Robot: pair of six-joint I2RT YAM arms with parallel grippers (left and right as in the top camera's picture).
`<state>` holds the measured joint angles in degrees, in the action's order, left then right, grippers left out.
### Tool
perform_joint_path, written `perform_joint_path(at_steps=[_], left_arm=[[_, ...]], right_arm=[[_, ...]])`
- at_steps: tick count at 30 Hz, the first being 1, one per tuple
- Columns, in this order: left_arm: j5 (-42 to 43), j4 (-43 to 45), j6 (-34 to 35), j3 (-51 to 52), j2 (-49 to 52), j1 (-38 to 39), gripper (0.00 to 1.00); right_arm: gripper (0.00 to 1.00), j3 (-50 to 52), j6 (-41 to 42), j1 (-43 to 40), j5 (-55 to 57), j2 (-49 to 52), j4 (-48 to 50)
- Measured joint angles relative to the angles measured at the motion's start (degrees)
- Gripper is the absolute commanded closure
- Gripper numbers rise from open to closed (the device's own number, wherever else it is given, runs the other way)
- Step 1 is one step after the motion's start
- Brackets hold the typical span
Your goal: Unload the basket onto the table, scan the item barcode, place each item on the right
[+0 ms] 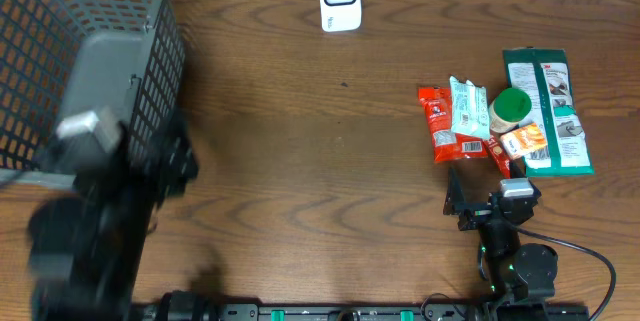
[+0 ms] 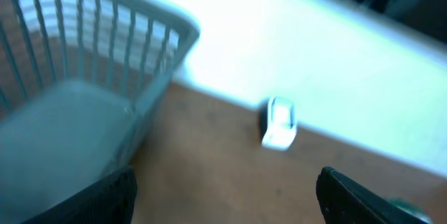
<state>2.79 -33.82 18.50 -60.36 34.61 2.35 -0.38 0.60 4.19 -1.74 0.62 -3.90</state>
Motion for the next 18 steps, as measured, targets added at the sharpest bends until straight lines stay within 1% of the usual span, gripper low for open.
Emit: perform_joint_path(at_steps=[3,7,10,14,18], left_arm=[[-0.20,-1.60,-1.64,0.00,-6.82,-0.02,0.17],[-0.22,-8.13,-3.80,0.15,-14.03,-1.44,0.17],[-0.22,-10.95,-4.33,1.11,-19.71,-3.21,0.17],[-0.20,-11.39,-5.03,7.21,-27.96,-4.98,0.17],[-0.20,-7.89,-4.96,14.67,-33.27,-4.98,0.17]], right_arm=[[0.01,0.00,0.00,0.00,-0.02,0.00,-0.02],[0.01,0.00,0.00,0.00,-0.02,0.00,0.00],[0.01,0.00,0.00,0.00,0.00,0.00,0.02],[0.01,0.00,0.00,0.00,0.00,0.00,-0.02],[0.01,0.00,0.00,0.00,0.00,0.00,0.00]])
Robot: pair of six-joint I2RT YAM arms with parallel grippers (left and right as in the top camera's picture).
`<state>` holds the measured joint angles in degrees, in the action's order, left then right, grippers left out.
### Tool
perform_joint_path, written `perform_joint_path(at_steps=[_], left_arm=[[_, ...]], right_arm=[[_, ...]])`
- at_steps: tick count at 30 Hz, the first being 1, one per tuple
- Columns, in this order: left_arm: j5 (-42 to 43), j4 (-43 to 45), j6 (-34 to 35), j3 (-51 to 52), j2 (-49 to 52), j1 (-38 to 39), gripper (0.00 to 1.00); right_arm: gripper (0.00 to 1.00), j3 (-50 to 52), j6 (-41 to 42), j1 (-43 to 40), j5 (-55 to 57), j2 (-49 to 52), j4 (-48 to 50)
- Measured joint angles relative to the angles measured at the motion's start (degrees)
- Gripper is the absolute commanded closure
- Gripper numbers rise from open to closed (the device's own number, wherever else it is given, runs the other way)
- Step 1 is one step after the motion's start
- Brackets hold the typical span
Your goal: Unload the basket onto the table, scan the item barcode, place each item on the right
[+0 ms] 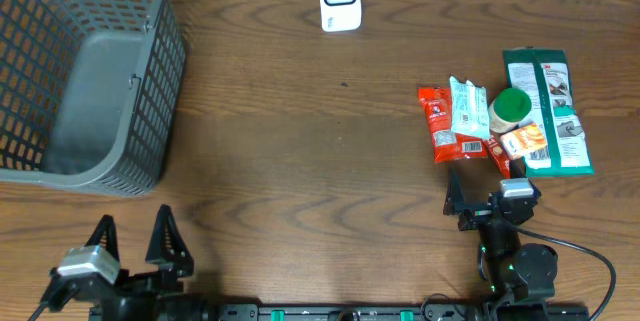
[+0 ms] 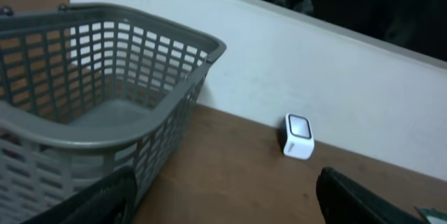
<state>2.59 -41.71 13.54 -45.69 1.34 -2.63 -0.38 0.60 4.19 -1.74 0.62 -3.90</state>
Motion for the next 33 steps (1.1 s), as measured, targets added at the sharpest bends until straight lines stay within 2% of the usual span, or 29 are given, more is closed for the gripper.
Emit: perform_joint_path(at_steps=[3,10,11,12,14,22,29,33], left_arm=[[0.02,11.32,0.37,5.92,-0.87,0.00,0.17],[0.02,54.86,3.19,23.02,-0.85,0.00,0.17],[0.04,55.65,3.39,23.89,-0.85,0.00,0.17],[0.15,62.58,3.85,28.33,-0.83,0.00,0.17],[0.46,68.11,4.31,32.79,-0.85,0.00,0.17],[0.72,68.96,7.43,44.61,-0.81,0.00,0.17],[0.79,52.28,7.04,45.35,-0.76,0.00,0.17],[0.98,45.31,2.99,45.35,-0.79,0.00,0.17]], right_arm=[[0.01,0.00,0.00,0.00,0.00,0.00,0.02],[0.01,0.00,0.00,0.00,0.00,0.00,-0.02],[0.01,0.00,0.00,0.00,0.00,0.00,-0.02],[0.01,0.00,0.00,0.00,-0.02,0.00,-0.02],[0.01,0.00,0.00,0.00,0.00,0.02,-0.04],[0.01,0.00,0.00,0.00,0.00,0.00,-0.02],[0.01,0.00,0.00,0.00,-0.02,0.00,0.02],[0.01,0.00,0.00,0.00,0.00,0.00,0.00]])
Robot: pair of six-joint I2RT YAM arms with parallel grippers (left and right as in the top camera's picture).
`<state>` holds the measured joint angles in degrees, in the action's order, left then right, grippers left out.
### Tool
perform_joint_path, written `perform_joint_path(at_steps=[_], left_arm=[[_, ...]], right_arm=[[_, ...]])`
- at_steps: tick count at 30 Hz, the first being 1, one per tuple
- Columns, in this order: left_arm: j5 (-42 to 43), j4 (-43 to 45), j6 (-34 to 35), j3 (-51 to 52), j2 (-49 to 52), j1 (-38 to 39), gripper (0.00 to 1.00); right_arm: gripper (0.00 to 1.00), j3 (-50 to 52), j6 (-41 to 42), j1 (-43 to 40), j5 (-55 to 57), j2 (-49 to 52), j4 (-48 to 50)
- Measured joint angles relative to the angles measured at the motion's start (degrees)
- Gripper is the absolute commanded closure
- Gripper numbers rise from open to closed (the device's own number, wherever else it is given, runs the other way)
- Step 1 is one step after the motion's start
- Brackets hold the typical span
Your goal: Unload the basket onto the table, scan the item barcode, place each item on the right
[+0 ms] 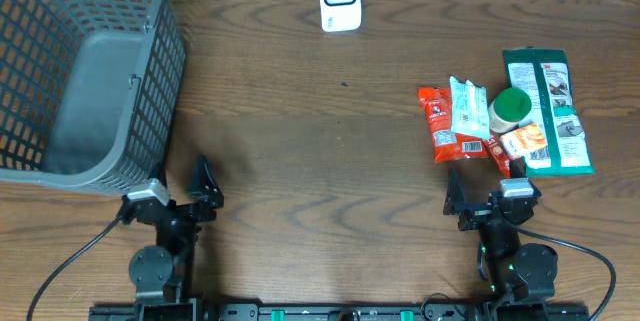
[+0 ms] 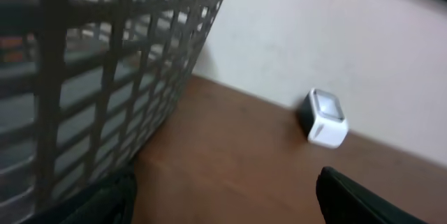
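The items lie in a heap at the right: a red packet (image 1: 437,126), a pale blue packet (image 1: 466,109), a green-lidded bottle (image 1: 511,106), a small orange pack (image 1: 524,141) and a green wipes pack (image 1: 547,111). The white scanner (image 2: 327,118) stands at the table's far edge. My left gripper (image 1: 180,177) (image 2: 223,210) is open and holds nothing; it sits by the basket's near right corner, facing the scanner. My right gripper (image 1: 485,183) stands open just in front of the heap, touching none of it.
A grey mesh basket (image 1: 90,71) (image 2: 105,77) fills the far left of the table, and its wall is close on the left of my left gripper. A pale wall (image 2: 314,35) rises behind the scanner.
My left gripper has moved from the table's front left edge to the basket's near right corner. In its wrist view the basket is now much closer. The right arm and the items are unchanged.
At first my left arm was a blur over the basket's front left side. Then it sat low at the table's front left edge, open. Now it is by the basket's near right corner, still open. The right gripper and the heap stayed put throughout.
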<state>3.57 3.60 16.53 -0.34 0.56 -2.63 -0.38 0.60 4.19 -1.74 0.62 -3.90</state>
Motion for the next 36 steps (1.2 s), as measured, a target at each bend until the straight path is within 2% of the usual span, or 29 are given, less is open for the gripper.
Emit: perform_joint_path(at_steps=[7,11,36], left_arm=[[3.52,-1.49,-14.47,0.00,-0.02,0.00,0.17],[5.22,-2.49,-19.37,0.00,-0.02,0.00,0.17],[5.11,-4.02,-21.31,-0.33,-0.02,0.00,0.17]], right_arm=[[0.01,0.00,0.00,0.00,0.00,0.00,0.00],[0.01,0.00,0.00,0.00,0.00,0.00,-0.02],[0.01,0.00,0.00,0.00,0.00,0.00,0.00]])
